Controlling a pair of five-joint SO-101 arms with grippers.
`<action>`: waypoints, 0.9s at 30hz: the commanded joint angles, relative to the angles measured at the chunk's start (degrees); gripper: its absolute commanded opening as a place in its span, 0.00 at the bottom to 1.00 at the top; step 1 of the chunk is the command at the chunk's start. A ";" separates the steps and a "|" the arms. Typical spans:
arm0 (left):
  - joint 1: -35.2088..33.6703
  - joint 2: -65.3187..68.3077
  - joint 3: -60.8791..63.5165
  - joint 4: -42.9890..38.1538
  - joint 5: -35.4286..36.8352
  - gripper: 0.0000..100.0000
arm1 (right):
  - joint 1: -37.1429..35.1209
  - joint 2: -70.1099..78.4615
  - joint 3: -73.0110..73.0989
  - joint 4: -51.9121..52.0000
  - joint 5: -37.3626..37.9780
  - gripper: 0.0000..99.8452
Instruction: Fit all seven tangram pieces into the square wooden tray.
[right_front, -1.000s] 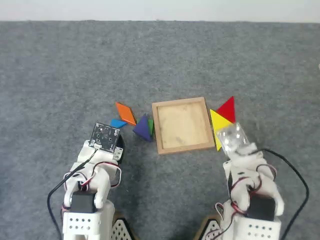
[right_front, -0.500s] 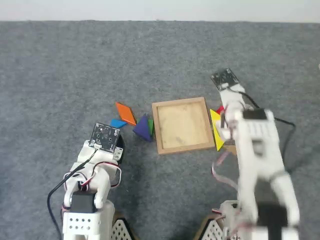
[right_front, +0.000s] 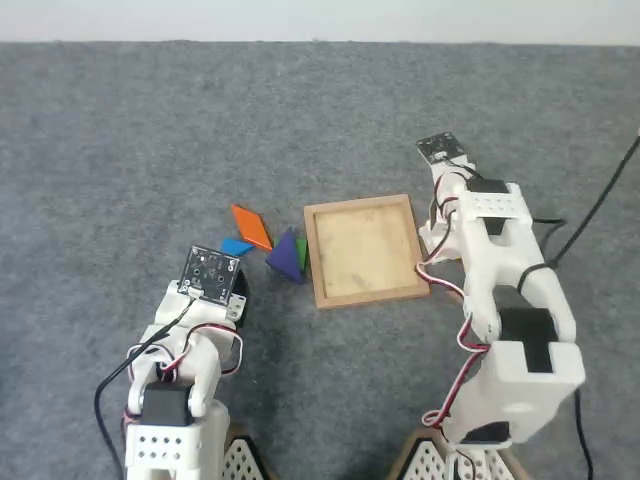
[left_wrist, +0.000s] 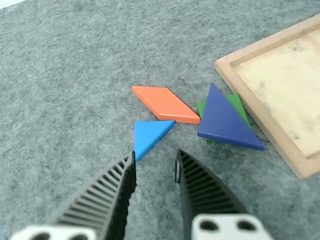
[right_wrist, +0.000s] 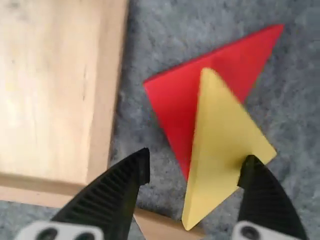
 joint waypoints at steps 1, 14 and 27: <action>-0.09 -0.26 -0.66 0.26 -0.70 0.13 | -0.13 -0.40 -2.20 -0.40 -0.35 0.30; -0.09 -0.26 -0.66 0.26 -0.70 0.13 | 6.99 0.48 -2.29 -2.42 -0.70 0.27; -0.09 -0.26 -0.66 0.26 -0.70 0.13 | 8.57 4.00 -4.04 -2.33 -0.70 0.05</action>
